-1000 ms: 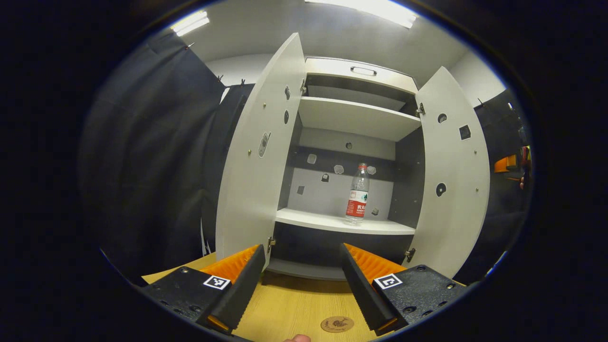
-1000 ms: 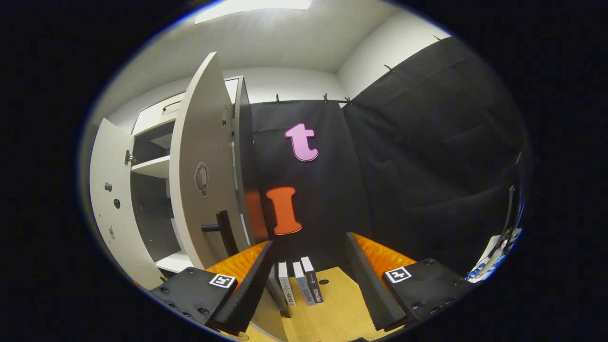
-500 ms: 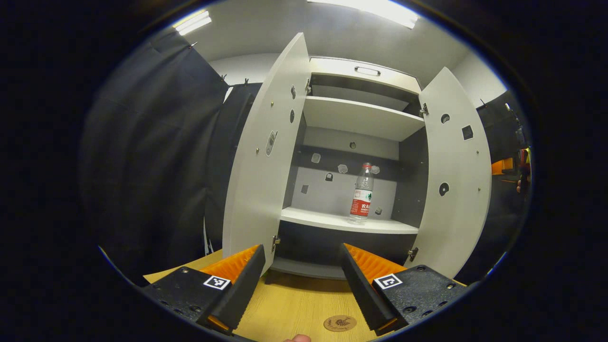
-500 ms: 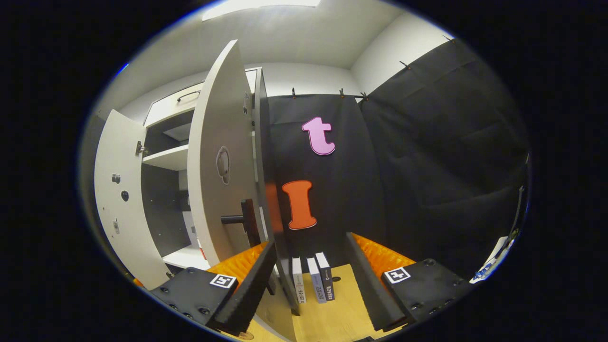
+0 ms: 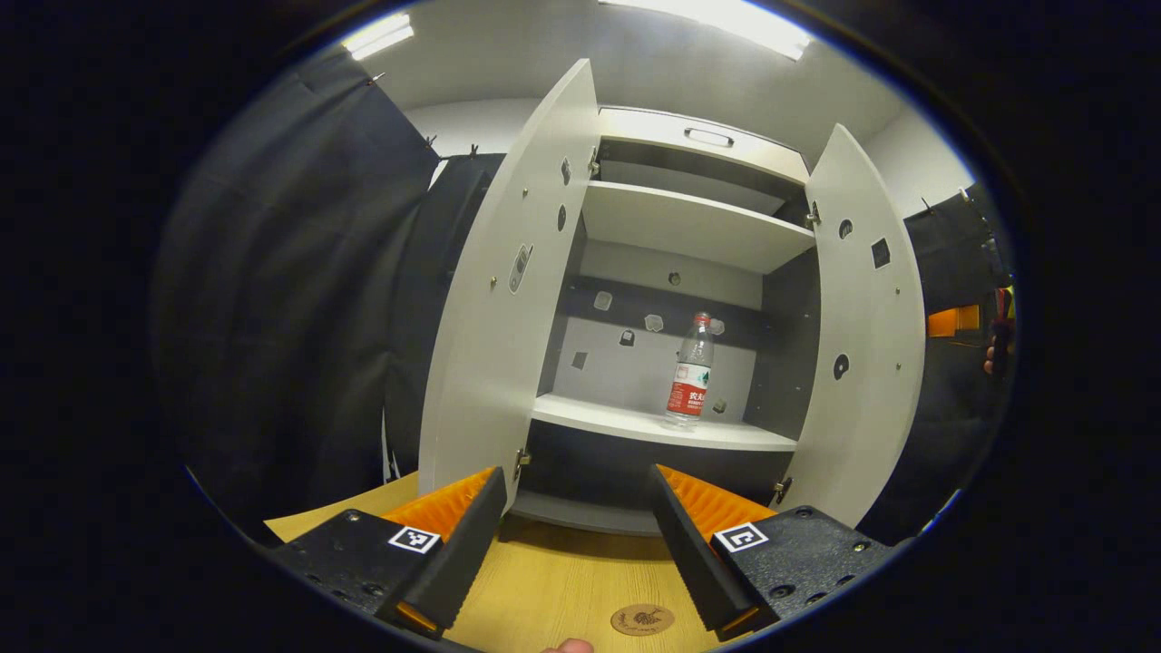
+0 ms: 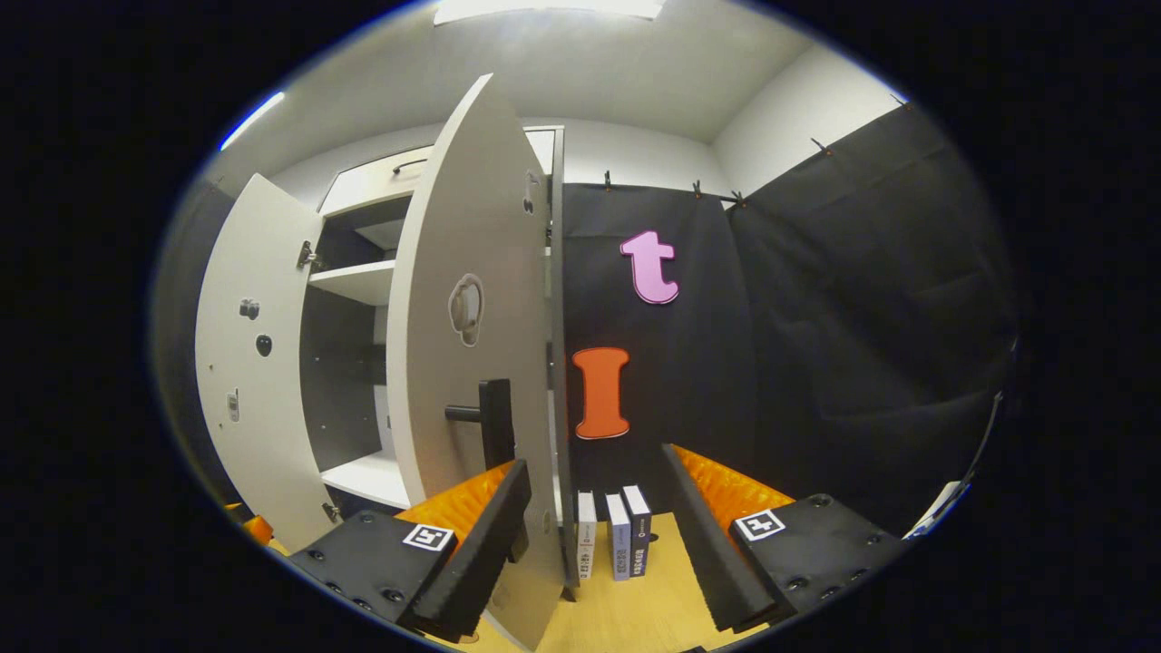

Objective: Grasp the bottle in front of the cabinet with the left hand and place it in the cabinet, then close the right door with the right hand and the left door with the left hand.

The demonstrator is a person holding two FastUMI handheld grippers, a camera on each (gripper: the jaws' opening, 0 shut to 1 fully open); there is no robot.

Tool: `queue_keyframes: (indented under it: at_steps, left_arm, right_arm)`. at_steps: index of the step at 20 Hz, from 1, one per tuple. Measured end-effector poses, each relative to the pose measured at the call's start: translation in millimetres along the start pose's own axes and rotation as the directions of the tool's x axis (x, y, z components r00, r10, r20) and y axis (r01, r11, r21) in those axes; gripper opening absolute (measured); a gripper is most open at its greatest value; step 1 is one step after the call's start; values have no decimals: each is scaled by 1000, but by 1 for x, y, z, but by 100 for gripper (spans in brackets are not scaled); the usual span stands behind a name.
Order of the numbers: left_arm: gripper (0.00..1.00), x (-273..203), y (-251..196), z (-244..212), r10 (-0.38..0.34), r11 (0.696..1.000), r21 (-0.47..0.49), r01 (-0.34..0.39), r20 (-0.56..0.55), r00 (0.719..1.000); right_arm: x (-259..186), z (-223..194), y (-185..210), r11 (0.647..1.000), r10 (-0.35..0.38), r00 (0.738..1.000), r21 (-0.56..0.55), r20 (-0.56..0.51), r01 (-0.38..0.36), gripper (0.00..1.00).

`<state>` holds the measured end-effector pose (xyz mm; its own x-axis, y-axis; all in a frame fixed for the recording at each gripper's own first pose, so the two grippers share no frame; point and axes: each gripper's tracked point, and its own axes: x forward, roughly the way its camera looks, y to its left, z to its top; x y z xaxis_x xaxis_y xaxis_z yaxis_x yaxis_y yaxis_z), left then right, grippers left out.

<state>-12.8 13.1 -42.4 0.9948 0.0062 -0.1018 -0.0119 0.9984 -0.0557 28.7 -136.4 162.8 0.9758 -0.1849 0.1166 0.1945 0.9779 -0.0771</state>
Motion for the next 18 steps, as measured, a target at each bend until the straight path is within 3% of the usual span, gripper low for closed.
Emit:
queue_keyframes:
  at_steps: [10, 18]
  left_arm:
    - [95, -6, 30, 19, 64, 998, 25, -65, 37, 997]
    - [94, -9, 79, 58, 186, 982, 3, -187, 94, 978]
  right_arm:
    - [31, -20, 111, 973, 221, 974, 77, -49, -217, 98]
    - [33, -43, 129, 972, 237, 969, 29, -73, -235, 100]
